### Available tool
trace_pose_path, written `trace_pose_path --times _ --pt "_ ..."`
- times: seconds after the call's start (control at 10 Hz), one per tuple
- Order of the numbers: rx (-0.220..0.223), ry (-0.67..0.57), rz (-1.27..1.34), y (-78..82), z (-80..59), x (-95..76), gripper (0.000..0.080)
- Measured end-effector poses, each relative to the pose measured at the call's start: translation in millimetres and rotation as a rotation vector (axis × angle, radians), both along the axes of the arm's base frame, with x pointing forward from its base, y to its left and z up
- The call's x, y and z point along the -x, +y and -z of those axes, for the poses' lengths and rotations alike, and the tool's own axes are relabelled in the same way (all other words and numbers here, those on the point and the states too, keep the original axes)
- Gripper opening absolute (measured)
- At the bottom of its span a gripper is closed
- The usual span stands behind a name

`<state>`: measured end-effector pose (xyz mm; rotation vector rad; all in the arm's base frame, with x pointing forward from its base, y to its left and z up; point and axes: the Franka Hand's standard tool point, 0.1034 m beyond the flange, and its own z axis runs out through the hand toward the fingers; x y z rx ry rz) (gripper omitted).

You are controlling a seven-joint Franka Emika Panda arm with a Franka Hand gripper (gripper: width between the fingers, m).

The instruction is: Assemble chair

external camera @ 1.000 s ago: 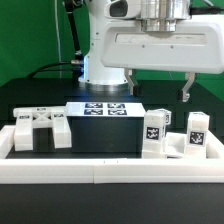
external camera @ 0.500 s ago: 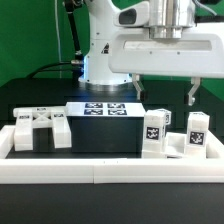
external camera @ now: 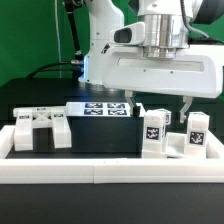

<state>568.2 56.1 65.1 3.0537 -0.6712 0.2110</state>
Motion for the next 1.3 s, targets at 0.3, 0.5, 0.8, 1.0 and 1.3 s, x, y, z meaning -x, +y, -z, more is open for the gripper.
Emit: trace_pose_path --times 0.3,0.5,0.8,1.0,1.3 --pt "0.003 -0.001 -0.014 -0.8 0.4 0.3 0.0648" --pt "0.010 -0.010 -0.082 -11.2 5.0 5.9 0.0648" --pt "-0.002 -0.021 -0.065 -11.2 11.7 5.9 0.0648" --pt "0.004 -0.018 -0.068 -2.2 20.2 8.2 0.0648" --pt "0.016 0.005 -0.079 4.9 36.9 16.0 0.0648"
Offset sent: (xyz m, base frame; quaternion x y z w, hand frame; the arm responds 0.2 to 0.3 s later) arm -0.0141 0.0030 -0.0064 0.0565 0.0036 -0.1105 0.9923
